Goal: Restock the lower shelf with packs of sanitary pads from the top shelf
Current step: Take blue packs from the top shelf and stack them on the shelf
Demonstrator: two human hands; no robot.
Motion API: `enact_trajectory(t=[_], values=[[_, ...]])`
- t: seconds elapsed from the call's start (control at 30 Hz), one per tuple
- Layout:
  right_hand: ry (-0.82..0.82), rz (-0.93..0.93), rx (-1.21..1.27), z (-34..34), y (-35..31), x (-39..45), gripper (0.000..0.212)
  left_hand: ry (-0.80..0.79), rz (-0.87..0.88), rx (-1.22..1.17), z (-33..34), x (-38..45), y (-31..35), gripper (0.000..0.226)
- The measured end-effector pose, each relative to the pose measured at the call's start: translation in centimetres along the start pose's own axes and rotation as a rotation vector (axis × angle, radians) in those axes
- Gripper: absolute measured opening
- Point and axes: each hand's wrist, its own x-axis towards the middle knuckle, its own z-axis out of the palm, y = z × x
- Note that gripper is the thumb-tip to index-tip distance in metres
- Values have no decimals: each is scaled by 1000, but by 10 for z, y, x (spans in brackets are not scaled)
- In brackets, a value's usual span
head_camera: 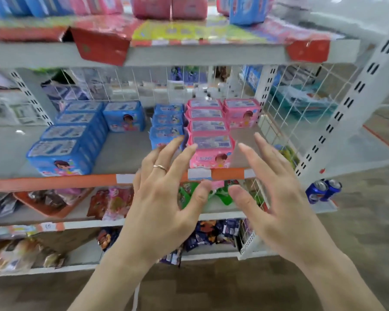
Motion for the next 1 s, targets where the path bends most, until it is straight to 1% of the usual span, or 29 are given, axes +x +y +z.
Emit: enact_trajectory(t=[0.13, 0.33, 0.53, 0.73, 0.87, 1.0], values=[[3, -138, -88, -31, 11, 25, 69, 51, 81, 69, -1, 19, 22, 61], [81, -289, -95, -69, 18, 60, 68, 118, 107, 172, -5, 47, 44, 63], [95, -336, -79, -95, 24, 83, 68, 210, 105, 179, -10, 68, 62, 62], [108, -392, -62, -108, 17, 104, 67, 250, 104, 199, -28, 82, 71, 60], [143, -405, -88, -108, 11, 126, 68, 266, 147, 225, -46, 100, 64, 62], [192, -398, -132, -104, 2, 154, 71, 250, 253, 291, -67, 132, 53, 62]])
